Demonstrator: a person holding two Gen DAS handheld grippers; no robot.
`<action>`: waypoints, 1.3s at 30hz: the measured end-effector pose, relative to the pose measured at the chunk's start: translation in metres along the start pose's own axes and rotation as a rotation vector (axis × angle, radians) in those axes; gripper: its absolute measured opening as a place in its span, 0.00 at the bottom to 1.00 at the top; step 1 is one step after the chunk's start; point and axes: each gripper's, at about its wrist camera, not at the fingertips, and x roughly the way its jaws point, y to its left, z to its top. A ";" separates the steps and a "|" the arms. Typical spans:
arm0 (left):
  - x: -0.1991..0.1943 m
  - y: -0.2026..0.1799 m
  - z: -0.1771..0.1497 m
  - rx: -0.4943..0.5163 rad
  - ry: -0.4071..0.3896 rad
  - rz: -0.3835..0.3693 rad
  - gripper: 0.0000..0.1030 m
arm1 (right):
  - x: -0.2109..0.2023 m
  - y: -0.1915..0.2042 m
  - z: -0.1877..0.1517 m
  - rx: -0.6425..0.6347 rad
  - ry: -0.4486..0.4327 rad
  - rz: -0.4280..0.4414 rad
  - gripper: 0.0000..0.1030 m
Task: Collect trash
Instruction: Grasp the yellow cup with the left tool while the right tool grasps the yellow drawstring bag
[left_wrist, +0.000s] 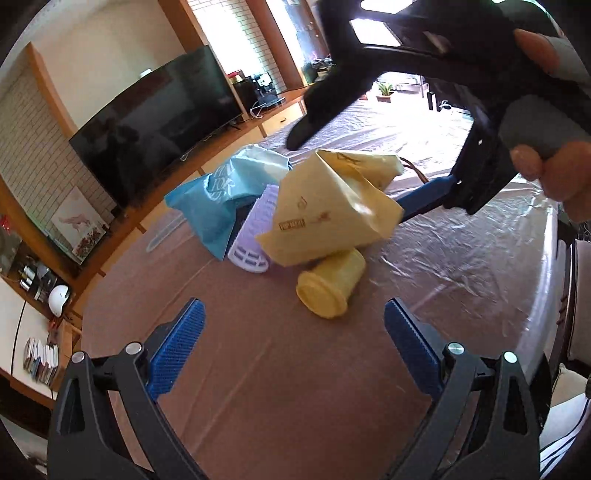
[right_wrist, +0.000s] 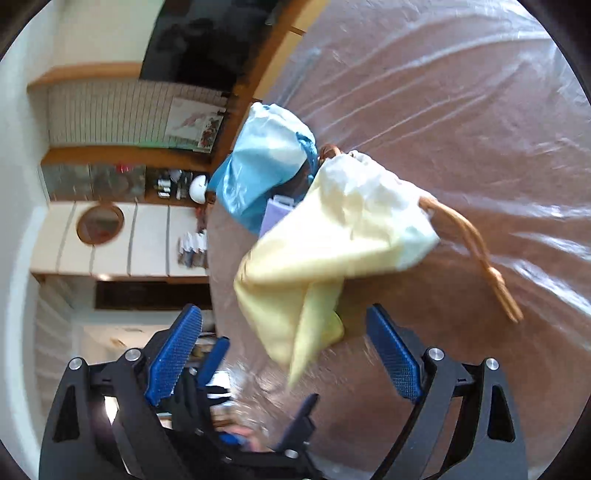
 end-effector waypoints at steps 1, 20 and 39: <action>0.003 0.001 0.002 0.012 0.000 -0.003 0.95 | 0.005 -0.001 0.005 0.018 0.002 0.004 0.87; 0.041 0.008 0.025 0.061 0.072 -0.188 0.60 | 0.044 -0.009 0.044 0.095 0.047 0.019 0.46; 0.029 0.027 0.008 -0.138 0.113 -0.215 0.36 | -0.024 -0.012 0.005 -0.142 -0.077 -0.073 0.43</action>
